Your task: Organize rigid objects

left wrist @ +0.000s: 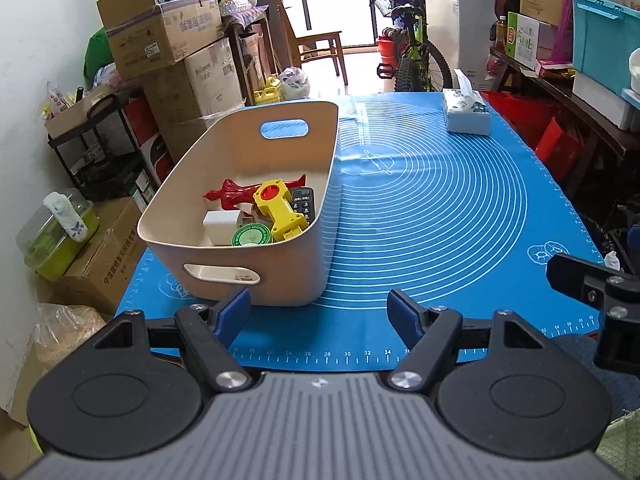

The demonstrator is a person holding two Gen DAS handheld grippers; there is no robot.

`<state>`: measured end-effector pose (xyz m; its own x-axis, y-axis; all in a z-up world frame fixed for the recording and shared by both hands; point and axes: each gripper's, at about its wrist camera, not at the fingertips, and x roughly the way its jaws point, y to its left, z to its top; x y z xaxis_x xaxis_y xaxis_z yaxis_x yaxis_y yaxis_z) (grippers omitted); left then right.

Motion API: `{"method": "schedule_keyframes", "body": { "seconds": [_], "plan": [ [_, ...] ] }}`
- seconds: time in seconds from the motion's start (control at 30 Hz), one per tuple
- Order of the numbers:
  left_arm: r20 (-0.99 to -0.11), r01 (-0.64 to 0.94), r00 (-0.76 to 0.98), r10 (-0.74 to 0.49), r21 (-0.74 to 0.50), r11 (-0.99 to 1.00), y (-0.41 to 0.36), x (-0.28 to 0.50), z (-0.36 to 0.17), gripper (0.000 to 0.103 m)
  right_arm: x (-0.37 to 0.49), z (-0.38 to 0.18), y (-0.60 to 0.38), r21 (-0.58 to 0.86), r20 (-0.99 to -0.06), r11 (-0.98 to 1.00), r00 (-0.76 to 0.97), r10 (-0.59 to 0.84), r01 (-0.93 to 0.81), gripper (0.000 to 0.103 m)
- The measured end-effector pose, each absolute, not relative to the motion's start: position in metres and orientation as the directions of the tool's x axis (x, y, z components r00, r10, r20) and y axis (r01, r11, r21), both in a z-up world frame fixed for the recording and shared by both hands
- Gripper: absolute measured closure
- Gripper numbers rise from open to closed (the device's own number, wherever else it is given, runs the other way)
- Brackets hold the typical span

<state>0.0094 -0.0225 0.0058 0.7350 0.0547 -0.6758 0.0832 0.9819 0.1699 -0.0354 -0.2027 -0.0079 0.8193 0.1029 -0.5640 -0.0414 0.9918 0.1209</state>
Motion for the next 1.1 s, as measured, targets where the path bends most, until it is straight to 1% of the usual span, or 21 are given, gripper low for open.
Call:
{"method": "schedule_keyframes", "body": {
  "seconds": [0.57, 1.1],
  "plan": [
    [-0.663, 0.081, 0.746, 0.062, 0.183, 0.98, -0.026, 0.006, -0.004, 0.027, -0.04, -0.017, -0.191, 0.067, -0.548, 0.997, 0.833, 0.077, -0.048, 0.004],
    [-0.676, 0.086, 0.735, 0.057, 0.177, 0.981, -0.026, 0.009, -0.006, 0.027, -0.044, -0.017, -0.187, 0.05, -0.537, 0.998, 0.841, 0.062, -0.042, 0.004]
  ]
}}
